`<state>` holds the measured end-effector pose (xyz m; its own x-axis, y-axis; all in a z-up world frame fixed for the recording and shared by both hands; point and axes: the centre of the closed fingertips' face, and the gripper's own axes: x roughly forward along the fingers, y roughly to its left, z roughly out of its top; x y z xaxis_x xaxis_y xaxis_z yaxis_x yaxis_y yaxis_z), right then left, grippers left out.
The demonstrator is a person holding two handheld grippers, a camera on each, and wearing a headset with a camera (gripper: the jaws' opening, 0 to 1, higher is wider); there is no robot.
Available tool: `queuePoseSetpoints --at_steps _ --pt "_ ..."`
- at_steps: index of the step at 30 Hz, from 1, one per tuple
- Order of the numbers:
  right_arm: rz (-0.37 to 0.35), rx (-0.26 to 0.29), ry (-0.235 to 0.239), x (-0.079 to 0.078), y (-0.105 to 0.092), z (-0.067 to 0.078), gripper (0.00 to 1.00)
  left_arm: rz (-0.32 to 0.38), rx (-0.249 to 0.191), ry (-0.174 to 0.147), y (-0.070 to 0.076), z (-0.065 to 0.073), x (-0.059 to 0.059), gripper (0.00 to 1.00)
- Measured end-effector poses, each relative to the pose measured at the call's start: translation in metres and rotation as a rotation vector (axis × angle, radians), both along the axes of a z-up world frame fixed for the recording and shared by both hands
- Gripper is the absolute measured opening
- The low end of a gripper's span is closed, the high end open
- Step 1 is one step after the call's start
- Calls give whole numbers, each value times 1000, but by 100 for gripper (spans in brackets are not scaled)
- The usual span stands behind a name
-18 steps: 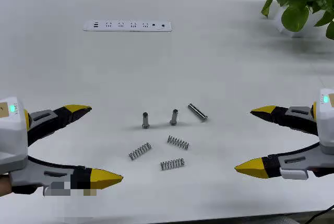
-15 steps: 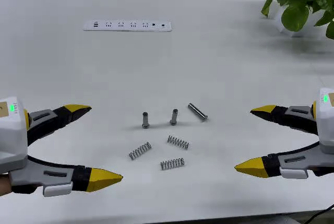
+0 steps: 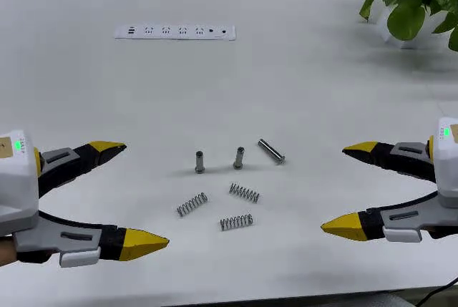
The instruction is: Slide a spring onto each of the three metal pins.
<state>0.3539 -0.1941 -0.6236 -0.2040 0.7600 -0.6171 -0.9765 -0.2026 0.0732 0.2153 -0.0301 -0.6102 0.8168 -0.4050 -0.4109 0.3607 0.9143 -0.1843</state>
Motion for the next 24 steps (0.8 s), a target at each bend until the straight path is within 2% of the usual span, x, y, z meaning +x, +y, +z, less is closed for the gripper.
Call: queuePoseSetpoints --at_steps 9,11,14,16,24 --pt "2 0 -6 3 7 5 79 -2 -4 0 -2 0 1 99" --pt "-4 -4 -3 12 11 4 77 -2 -6 -1 -1 0 1 99" --pt "-4 -5 -16 15 16 7 75 -1 -8 -4 -1 0 1 99" --pt "-9 -8 -18 23 22 7 74 0 -10 -5 0 0 1 99" --pt "-8 -40 -54 31 44 9 68 4 -16 -7 3 -1 0 98"
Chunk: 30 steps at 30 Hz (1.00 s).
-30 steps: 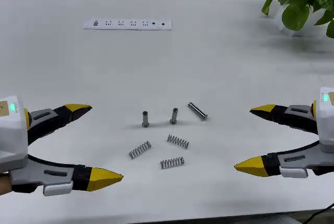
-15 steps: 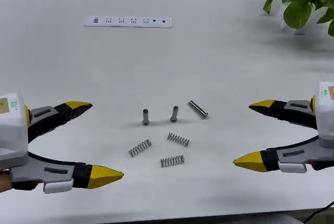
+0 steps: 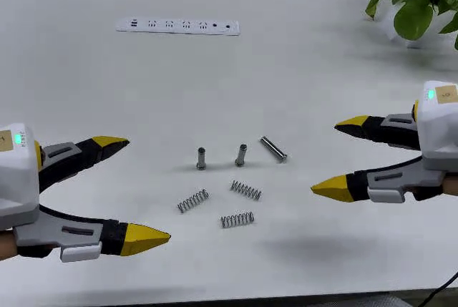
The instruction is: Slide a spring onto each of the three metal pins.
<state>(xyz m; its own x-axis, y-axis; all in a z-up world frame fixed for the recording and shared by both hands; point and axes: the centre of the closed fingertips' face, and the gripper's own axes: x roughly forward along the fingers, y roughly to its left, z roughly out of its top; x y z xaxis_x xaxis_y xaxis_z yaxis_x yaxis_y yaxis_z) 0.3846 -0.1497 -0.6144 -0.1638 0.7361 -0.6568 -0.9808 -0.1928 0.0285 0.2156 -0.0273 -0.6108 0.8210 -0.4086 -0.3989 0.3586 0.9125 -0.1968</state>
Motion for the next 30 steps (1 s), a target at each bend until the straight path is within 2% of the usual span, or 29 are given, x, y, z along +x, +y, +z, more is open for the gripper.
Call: queuePoseSetpoints --at_steps 7,16,20,22,30 --pt "-12 -45 -20 15 20 -5 59 10 -12 -6 1 0 1 97" --pt "-57 -111 12 28 40 -18 49 15 -22 -12 1 0 4 97" --pt "-81 -132 21 40 52 -27 45 10 -16 -6 2 -4 3 97" --pt "-93 -150 40 41 57 -33 43 10 -17 -4 3 -5 3 97" --pt "-92 -220 29 38 75 -54 37 13 -21 1 4 -9 2 97"
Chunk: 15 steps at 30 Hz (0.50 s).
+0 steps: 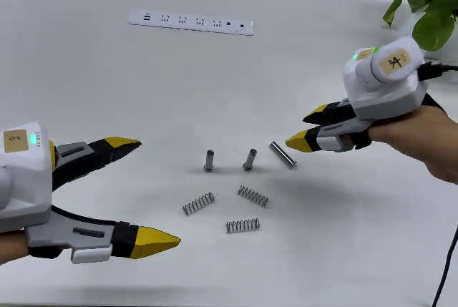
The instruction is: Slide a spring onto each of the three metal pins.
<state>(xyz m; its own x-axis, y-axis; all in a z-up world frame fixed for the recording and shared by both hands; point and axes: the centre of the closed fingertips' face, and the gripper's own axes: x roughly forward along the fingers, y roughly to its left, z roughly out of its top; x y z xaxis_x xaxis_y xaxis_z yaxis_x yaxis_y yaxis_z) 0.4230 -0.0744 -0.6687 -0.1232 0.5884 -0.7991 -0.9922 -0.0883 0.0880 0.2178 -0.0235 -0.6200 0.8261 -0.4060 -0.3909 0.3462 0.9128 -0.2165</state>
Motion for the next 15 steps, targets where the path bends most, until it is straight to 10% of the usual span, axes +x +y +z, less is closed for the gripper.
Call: queuePoseSetpoints --at_steps 15 --pt "19 -158 -41 3 11 -54 28 -8 32 26 0 -11 1 97"
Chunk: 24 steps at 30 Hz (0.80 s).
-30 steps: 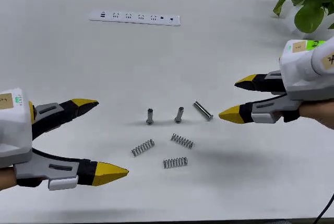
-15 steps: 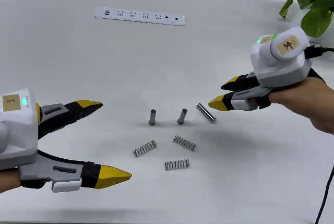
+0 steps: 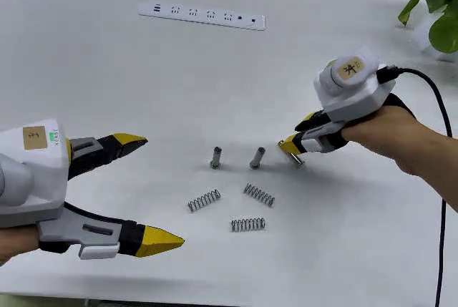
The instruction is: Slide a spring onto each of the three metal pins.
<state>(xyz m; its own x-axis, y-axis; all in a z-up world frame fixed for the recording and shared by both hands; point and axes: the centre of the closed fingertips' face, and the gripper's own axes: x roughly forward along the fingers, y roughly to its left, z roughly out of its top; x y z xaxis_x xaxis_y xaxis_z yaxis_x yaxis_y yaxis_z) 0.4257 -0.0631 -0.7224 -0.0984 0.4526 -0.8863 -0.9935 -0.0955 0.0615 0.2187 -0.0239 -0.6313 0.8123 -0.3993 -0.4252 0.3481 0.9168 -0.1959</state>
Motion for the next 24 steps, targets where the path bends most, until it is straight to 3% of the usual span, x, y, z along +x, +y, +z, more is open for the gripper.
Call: queuePoseSetpoints --at_steps 7,9,24 --pt "-4 -58 -12 10 6 -19 24 12 -13 -4 4 -2 -1 96" --pt "-23 -73 6 4 2 -18 24 13 -15 -4 5 -3 -1 96" --pt "-44 -136 19 7 1 -33 17 26 -30 -15 9 -1 0 96"
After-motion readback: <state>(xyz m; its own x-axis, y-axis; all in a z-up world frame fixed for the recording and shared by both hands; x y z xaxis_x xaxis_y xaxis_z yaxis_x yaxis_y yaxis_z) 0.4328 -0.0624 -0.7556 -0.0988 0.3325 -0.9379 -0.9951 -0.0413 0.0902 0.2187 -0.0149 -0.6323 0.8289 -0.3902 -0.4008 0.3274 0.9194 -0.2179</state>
